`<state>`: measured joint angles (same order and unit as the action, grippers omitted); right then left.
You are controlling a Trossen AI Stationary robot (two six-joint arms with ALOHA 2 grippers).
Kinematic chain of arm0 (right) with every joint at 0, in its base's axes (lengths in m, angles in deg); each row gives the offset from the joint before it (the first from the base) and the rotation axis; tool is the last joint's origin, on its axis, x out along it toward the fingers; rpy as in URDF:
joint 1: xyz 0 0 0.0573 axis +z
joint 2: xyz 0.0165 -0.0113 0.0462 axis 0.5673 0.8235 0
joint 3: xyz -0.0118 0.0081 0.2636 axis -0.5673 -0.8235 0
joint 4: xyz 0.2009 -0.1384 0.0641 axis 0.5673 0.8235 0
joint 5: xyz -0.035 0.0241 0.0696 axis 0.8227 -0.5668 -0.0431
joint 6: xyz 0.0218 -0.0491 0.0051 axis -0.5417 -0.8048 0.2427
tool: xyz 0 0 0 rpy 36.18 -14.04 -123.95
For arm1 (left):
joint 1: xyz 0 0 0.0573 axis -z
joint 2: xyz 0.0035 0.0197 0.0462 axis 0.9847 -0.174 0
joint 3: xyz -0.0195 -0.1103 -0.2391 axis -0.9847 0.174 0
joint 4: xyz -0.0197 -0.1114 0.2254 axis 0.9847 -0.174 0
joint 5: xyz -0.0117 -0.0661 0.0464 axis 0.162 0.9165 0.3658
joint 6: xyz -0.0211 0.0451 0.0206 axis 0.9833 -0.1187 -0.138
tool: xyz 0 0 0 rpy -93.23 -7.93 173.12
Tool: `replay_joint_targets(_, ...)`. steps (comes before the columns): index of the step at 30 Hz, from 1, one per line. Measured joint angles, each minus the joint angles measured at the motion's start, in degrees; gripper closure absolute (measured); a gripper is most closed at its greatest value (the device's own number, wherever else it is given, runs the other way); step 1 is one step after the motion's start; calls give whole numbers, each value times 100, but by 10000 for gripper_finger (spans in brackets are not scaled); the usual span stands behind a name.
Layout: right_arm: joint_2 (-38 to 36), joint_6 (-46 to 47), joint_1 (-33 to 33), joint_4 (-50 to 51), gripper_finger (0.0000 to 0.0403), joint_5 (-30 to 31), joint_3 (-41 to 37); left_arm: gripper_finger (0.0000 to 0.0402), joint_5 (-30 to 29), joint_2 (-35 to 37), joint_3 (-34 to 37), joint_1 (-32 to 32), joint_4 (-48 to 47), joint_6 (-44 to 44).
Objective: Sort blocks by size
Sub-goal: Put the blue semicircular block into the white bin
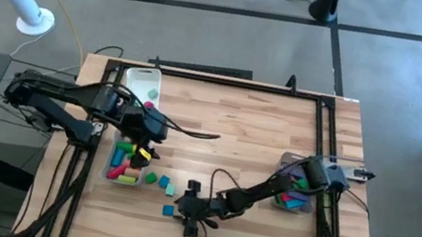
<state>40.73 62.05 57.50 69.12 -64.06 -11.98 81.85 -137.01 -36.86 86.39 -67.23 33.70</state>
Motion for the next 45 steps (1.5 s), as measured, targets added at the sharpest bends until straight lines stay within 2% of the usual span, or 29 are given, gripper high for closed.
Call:
replay_joint_targets(7,546,268,114,109,148,214,676,175,-16,-81,2,142,4,126)
replay_joint_targets(14,859,225,92,341,148,172,1247,175,-17,-101,2,242,58,220)
replay_joint_targets(26,918,223,55,261,147,243,1244,175,-15,-101,2,402,77,348)
replay_joint_targets(38,932,226,55,120,114,241,1237,175,-15,-101,2,404,121,454)
replay_joint_targets(45,937,226,49,42,112,179,1229,175,-15,-101,2,404,295,453)
